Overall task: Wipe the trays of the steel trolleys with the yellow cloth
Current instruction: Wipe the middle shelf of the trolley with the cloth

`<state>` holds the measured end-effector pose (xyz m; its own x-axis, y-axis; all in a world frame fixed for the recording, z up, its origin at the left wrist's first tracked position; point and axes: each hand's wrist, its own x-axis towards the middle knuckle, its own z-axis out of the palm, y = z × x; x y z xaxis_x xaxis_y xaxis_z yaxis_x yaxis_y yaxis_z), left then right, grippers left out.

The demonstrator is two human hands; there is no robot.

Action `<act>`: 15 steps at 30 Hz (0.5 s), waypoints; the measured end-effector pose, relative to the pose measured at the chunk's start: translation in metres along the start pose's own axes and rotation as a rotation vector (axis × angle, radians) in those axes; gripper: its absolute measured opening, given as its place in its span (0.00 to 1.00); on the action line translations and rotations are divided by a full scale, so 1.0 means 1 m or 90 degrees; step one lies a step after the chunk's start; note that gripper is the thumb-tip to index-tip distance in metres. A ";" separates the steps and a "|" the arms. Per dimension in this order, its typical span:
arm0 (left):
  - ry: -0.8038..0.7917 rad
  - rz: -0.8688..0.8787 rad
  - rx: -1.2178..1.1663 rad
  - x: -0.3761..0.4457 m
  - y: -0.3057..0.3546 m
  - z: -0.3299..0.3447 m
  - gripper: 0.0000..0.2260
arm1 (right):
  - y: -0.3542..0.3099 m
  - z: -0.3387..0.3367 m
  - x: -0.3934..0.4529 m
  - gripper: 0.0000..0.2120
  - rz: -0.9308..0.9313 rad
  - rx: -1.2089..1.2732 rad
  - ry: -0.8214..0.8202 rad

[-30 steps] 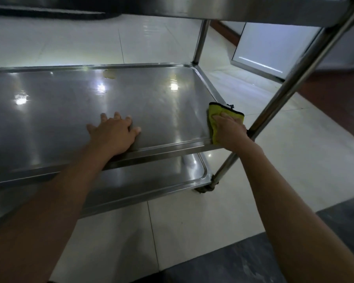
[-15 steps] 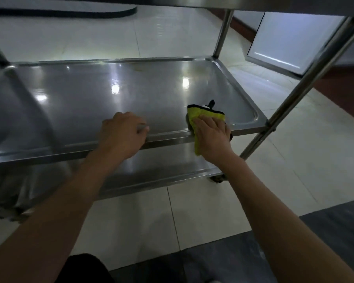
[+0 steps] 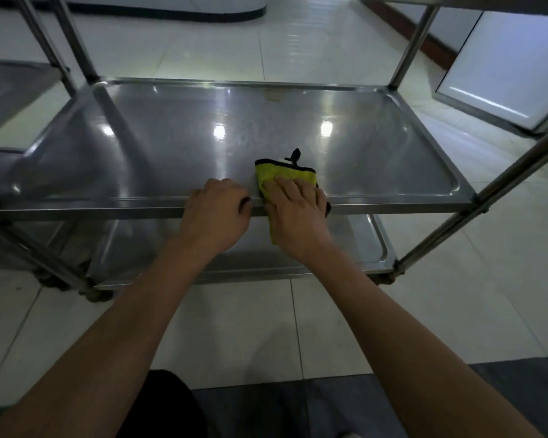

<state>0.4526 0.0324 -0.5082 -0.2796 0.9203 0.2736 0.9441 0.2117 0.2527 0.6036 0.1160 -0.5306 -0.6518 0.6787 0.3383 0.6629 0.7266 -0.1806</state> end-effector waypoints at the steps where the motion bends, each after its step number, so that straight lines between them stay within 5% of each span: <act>1: -0.001 -0.003 -0.003 -0.001 0.000 -0.001 0.10 | 0.000 0.001 -0.001 0.23 -0.005 0.011 0.016; 6: -0.009 -0.033 -0.032 -0.005 -0.002 -0.008 0.10 | -0.008 0.002 0.005 0.29 -0.057 0.045 -0.042; 10: 0.085 -0.091 -0.105 -0.014 -0.020 -0.019 0.10 | -0.027 0.005 0.019 0.31 -0.121 0.112 -0.102; 15: 0.106 -0.107 -0.116 -0.025 -0.036 -0.025 0.08 | -0.027 0.009 0.020 0.29 -0.131 0.208 -0.053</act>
<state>0.4210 -0.0064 -0.5008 -0.4684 0.8077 0.3582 0.8395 0.2806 0.4653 0.5697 0.1107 -0.5275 -0.7957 0.5117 0.3241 0.3713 0.8348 -0.4064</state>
